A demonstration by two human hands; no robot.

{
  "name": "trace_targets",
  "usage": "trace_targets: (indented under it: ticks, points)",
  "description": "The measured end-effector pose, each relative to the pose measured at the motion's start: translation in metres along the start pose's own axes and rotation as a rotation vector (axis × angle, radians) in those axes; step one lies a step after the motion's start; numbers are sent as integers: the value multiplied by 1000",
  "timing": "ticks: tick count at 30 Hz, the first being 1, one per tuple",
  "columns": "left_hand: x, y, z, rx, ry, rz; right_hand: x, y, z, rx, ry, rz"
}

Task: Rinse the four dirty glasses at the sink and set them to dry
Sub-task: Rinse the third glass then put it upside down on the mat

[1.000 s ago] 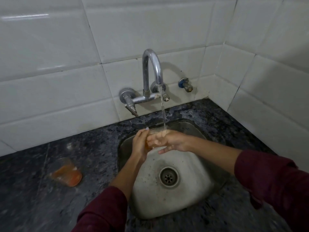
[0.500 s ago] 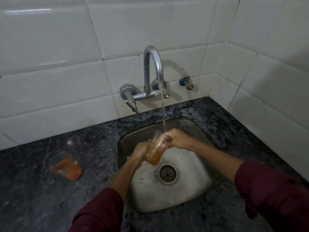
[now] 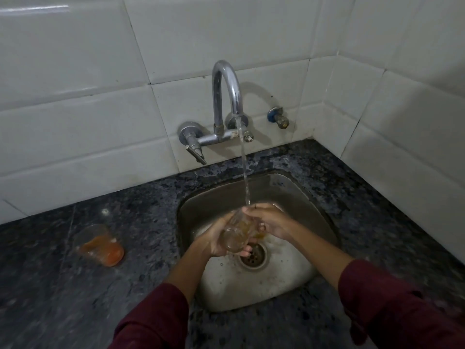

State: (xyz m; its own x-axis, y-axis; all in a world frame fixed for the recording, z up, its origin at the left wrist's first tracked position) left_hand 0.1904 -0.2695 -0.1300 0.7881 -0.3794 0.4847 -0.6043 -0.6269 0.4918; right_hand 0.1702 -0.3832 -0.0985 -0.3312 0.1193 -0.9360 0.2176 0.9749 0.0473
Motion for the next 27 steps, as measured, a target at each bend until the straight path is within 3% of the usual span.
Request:
trace_targets:
  ticks: [5,9,16,21,25,27]
  points:
    - [-1,-11,3,88,11,-72,0,1,-2,3,-24,27]
    - [8,-15,0,136,100,-45,-23,-4,-2,44,-178,-57]
    - [26,3,-15,39,300,138,-67,5,-10,39,-477,-360]
    - [48,0,-22,408,497,442,-80,6,-19,164,-489,-573]
    - [54,14,-44,791,719,604,-87,13,-21,261,-492,-645]
    - [55,17,-50,833,783,637,-90,11,-21,246,-492,-573]
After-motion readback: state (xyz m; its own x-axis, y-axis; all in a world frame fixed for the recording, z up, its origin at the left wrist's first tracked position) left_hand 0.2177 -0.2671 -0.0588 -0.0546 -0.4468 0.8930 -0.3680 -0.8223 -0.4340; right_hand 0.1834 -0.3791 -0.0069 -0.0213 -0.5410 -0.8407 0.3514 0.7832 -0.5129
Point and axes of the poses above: each hand's wrist, its own z-axis towards the middle knuckle, its own y-axis out of the palm, x = y × z, the point moved 7 cm from there along z, towards the middle knuckle, and after that the axes turned 7 degrees about -y, right-handed, at the moved point
